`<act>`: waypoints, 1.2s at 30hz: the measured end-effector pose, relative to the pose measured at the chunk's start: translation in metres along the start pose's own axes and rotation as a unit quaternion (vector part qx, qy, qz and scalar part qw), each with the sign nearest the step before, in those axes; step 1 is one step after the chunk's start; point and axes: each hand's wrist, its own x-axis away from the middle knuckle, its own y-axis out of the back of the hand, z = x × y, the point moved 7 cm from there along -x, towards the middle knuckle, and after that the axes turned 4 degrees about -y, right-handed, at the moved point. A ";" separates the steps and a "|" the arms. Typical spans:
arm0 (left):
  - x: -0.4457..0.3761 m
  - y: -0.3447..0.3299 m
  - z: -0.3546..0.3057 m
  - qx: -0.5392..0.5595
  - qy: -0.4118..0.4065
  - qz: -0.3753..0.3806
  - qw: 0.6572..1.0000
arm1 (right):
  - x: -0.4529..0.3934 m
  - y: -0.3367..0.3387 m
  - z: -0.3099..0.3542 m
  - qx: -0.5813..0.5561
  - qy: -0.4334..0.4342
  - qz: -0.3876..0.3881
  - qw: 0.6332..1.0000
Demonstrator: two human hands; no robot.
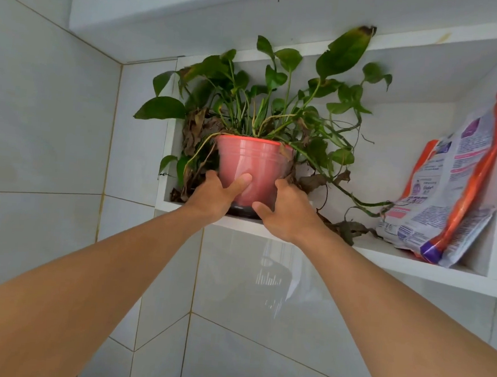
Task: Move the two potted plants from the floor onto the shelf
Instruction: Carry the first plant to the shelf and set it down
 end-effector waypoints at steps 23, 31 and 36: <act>-0.018 0.001 0.027 -0.072 0.040 0.003 0.997 | -0.010 -0.028 0.005 0.107 -0.041 0.110 0.987; -0.018 0.000 0.033 -0.069 0.053 0.029 0.996 | -0.004 -0.025 0.009 0.101 -0.038 0.110 0.988; -0.021 -0.001 0.032 -0.094 0.069 0.010 0.993 | -0.005 -0.027 0.007 0.104 -0.040 0.118 0.987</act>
